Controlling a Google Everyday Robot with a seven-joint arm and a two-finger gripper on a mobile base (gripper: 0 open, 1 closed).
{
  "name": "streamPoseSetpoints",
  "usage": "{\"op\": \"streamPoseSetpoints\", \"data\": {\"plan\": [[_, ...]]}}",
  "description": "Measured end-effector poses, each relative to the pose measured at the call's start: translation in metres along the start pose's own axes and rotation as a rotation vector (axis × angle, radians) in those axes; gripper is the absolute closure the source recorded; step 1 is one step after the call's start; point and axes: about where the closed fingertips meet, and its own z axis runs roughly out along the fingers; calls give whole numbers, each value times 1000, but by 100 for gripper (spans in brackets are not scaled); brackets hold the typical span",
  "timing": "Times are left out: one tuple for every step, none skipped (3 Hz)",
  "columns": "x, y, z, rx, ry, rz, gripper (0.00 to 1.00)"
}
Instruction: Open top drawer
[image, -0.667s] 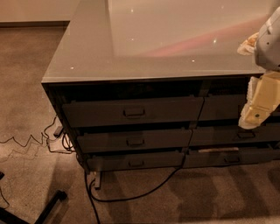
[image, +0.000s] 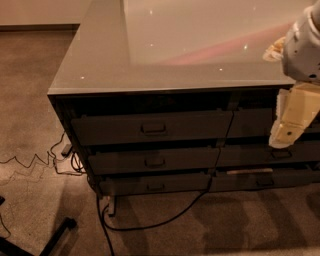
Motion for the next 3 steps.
{"op": "streamPoseSetpoints", "data": {"plan": [[-33, 10, 21, 17, 83, -171, 0], [-52, 8, 71, -51, 153, -278, 0], [-64, -19, 124, -119, 151, -284, 0]]}}
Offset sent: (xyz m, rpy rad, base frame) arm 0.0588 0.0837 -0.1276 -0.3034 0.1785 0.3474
